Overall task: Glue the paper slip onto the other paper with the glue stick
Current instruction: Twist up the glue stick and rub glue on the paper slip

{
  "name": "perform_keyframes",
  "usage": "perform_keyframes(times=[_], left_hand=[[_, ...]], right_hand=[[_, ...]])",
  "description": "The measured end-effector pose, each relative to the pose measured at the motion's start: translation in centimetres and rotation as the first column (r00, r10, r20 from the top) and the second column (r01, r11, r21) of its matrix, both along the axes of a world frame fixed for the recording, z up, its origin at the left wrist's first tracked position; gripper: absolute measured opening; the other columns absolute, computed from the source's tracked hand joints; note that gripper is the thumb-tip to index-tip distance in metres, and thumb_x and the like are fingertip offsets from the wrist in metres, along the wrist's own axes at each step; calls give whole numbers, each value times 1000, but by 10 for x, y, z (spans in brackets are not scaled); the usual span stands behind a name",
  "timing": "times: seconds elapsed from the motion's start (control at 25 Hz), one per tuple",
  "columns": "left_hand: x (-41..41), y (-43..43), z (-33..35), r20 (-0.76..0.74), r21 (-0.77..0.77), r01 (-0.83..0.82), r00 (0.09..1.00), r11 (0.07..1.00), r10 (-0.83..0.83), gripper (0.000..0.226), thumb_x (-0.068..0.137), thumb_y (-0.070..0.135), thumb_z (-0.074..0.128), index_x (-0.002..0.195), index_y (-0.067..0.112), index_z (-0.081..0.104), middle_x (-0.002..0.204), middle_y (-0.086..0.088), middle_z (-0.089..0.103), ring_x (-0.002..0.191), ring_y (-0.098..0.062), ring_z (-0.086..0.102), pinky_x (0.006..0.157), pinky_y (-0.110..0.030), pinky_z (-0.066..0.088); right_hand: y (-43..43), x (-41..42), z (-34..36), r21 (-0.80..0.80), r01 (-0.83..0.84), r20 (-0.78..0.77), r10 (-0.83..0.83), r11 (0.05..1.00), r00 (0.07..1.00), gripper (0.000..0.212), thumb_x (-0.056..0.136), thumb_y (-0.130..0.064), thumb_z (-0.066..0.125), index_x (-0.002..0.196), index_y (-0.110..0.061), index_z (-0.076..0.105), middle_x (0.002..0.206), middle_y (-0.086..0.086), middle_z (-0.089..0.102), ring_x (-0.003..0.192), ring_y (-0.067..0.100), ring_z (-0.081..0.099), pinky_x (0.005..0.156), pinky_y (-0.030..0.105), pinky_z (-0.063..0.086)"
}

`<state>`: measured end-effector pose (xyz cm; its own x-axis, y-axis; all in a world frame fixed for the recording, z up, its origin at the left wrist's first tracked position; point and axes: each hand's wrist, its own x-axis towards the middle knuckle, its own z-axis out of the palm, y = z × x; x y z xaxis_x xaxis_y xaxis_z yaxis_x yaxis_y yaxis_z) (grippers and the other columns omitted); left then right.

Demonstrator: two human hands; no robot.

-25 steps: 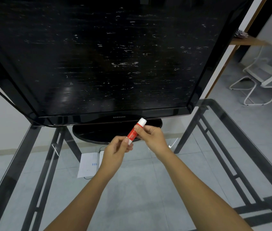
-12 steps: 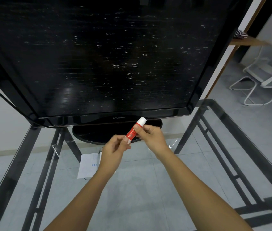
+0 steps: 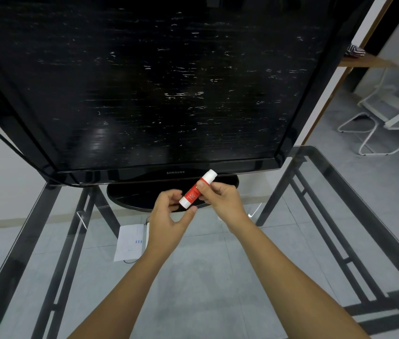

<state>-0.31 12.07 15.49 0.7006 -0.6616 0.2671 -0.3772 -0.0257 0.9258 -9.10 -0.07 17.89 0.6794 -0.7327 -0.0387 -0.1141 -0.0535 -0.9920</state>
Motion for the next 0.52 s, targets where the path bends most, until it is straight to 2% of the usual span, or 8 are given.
perform_keyframes(times=[0.08, 0.12, 0.2, 0.36, 0.4, 0.52], left_hand=[[1, 2, -1, -189, 4, 101, 977, 995, -99, 27, 83, 34, 63, 107, 30, 53, 96, 9, 65, 92, -9, 64, 78, -22, 52], [2, 2, -2, -214, 13, 120, 970, 993, -115, 20, 84, 37, 59, 103, 32, 55, 94, 8, 67, 92, -11, 65, 78, -23, 52], [1, 3, -3, -197, 14, 119, 974, 993, -114, 13, 84, 31, 62, 96, 32, 57, 93, 9, 67, 90, -9, 65, 77, -23, 52], [0, 3, -3, 47, 21, -62, 997, 998, 61, 21, 78, 13, 72, 87, 21, 55, 91, 4, 55, 85, -8, 57, 73, -24, 50], [0, 2, -3, 60, 18, -81, 995, 997, 79, 24, 77, 10, 72, 87, 20, 54, 90, 4, 53, 85, -8, 56, 74, -26, 51], [5, 11, -6, -108, -8, 26, 994, 1000, -27, 36, 76, 17, 74, 100, 28, 51, 99, 6, 57, 90, -8, 60, 77, -22, 52]], right_hand=[[0, -1, 1, -5, 8, -2, -8, 1000, 1000, 29, 76, -51, 63, 82, -25, 73, 84, -3, 74, 83, 7, 69, 84, 28, 53], [0, -2, 1, -11, 11, -6, -11, 1000, 1000, 31, 74, -54, 63, 81, -25, 73, 84, -3, 74, 83, 8, 69, 84, 29, 53], [0, -3, 0, -11, 11, -7, -11, 1000, 1000, 33, 71, -57, 63, 80, -27, 74, 84, -3, 74, 84, 9, 70, 85, 31, 53], [7, 1, -2, -8, -5, -11, 5, 1000, 1000, 32, 72, -55, 63, 82, -27, 73, 83, -5, 74, 82, 8, 70, 83, 28, 53], [8, 1, -3, -15, -2, -14, 2, 1000, 1000, 30, 73, -55, 63, 82, -27, 73, 82, -6, 74, 81, 7, 70, 80, 25, 53], [12, 6, -4, -24, -11, -16, 10, 1000, 1000, 29, 74, -55, 63, 79, -28, 73, 80, -8, 74, 79, 5, 69, 72, 16, 51]])
